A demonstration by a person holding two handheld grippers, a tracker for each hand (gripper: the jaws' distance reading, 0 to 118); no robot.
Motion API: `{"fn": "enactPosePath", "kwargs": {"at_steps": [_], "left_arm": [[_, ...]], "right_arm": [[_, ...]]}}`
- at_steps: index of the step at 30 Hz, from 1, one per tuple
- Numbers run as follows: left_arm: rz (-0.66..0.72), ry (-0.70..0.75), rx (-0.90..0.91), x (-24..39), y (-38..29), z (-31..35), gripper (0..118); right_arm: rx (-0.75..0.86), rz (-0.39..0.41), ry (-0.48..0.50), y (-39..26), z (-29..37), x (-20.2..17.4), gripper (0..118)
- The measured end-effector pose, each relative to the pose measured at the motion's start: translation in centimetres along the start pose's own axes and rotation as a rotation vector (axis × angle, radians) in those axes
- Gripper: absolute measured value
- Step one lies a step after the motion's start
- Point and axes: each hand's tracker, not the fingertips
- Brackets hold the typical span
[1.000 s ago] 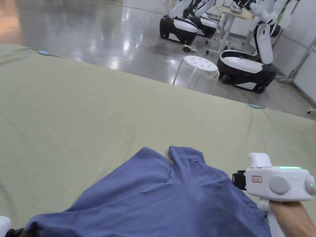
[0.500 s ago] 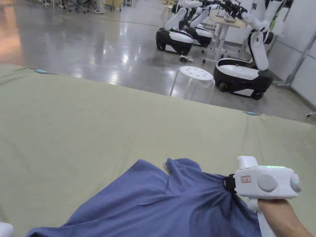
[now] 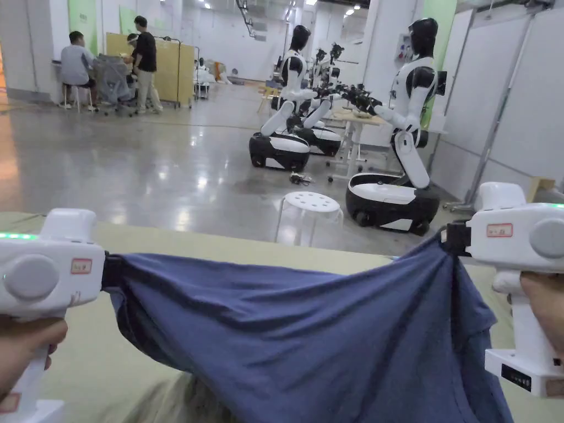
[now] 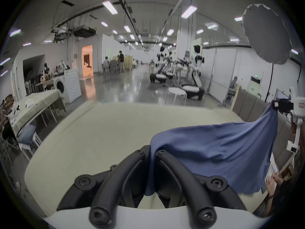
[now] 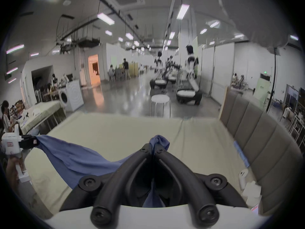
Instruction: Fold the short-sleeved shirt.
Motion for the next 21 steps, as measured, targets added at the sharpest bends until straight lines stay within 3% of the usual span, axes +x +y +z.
{"fn": "enactPosePath", "kwargs": {"at_steps": [8, 13, 17, 21], "left_arm": [[-0.081, 0.064, 0.233, 3.5, 14.8, 0.0, 7], [-0.129, 0.124, 0.332, 5.0, 21.2, -0.1, 7], [-0.093, 0.128, 0.337, 5.1, 22.2, -0.2, 7], [-0.074, 0.166, 0.254, 4.6, 17.9, -3.7, 7]], "right_arm": [[0.321, -0.005, -0.065, 12.1, 6.0, 1.3, 2], [0.397, 0.013, -0.106, 17.1, 7.5, 1.0, 2], [0.398, -0.004, -0.093, 17.6, 5.5, 1.1, 2], [0.342, -0.035, -0.094, 13.2, 0.8, 1.0, 2]]}}
